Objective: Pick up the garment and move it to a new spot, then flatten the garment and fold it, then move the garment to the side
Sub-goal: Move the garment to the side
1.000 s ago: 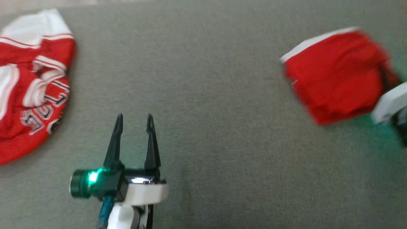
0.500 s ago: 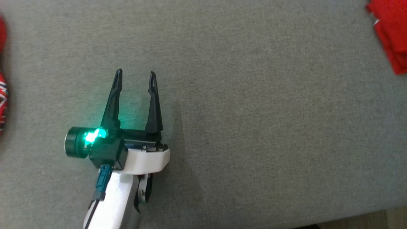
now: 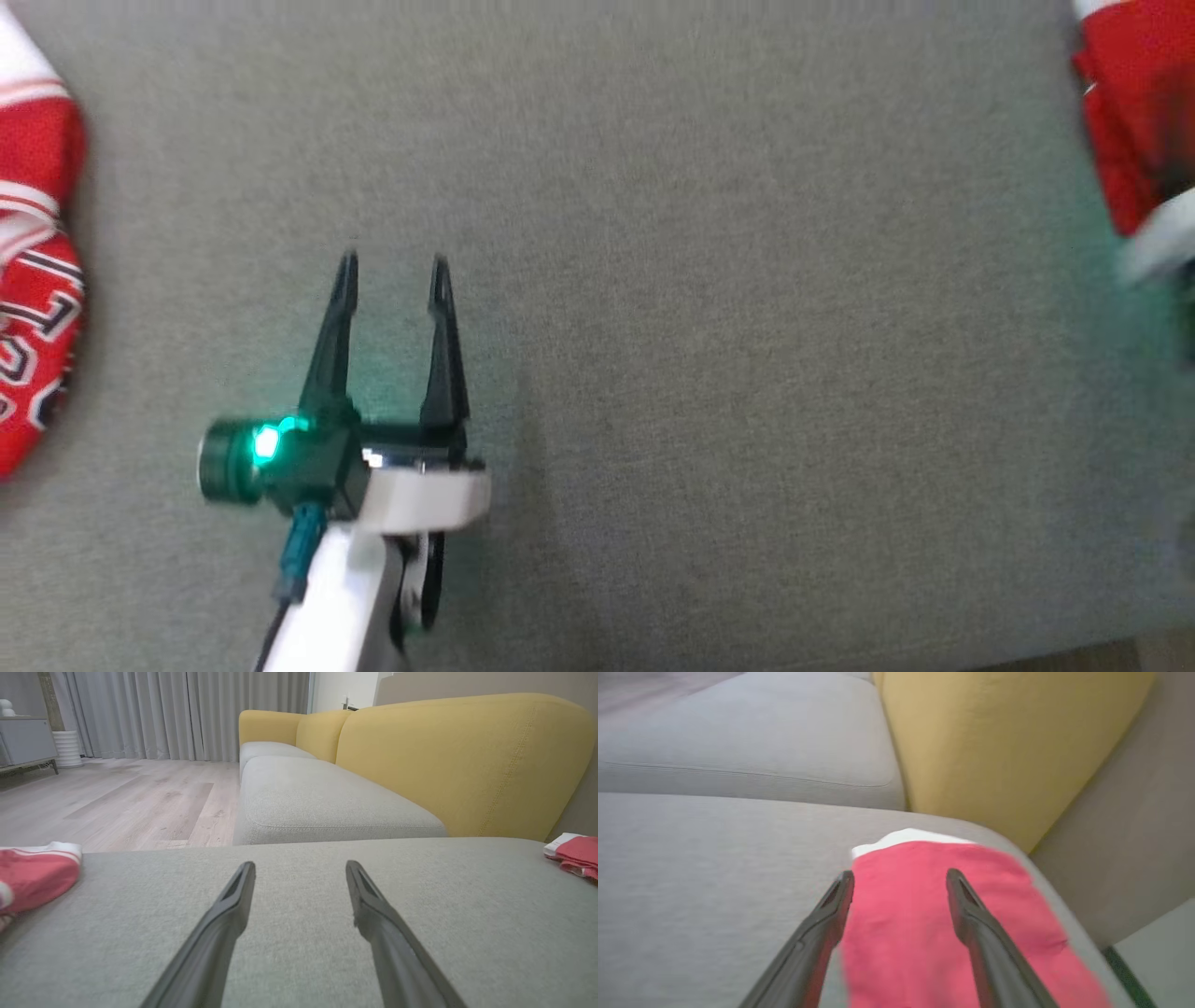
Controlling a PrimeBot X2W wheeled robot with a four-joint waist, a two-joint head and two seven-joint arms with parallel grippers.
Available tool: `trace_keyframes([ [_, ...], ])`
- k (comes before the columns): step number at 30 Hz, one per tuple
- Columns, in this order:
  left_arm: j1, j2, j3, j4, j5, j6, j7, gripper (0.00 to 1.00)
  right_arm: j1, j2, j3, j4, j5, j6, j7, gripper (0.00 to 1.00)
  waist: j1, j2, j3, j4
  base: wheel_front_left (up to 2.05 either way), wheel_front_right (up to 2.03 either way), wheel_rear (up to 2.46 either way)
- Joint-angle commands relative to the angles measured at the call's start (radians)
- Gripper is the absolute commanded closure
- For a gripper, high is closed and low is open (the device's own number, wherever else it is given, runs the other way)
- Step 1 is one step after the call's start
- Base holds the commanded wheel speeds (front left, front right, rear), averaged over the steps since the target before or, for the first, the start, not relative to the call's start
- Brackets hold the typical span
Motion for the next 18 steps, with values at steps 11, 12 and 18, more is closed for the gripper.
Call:
trace_keyframes([
  [11, 0.151, -0.001, 0.069, 0.041, -0.002, 0.001, -0.005, 0.00, 0.407, 0.264, 0.256, -0.268, 0.161, -0.001, -0.032, 0.00, 0.0001, 0.0000, -0.301, 0.075, 0.00, 0.00, 0.00],
  [12, 0.165, -0.001, 0.072, 0.045, 0.000, -0.001, -0.005, 0.00, 0.439, 0.279, 0.254, -0.290, 0.164, -0.001, -0.032, 0.00, 0.0001, 0.0000, -0.323, 0.084, 0.00, 0.00, 0.00],
  [18, 0.250, -0.001, 0.100, 0.042, 0.031, -0.004, -0.005, 0.00, 0.607, 0.327, 0.180, -0.469, 0.089, -0.001, -0.033, 0.00, 0.0001, 0.0000, -0.419, 0.122, 0.00, 0.00, 0.00],
])
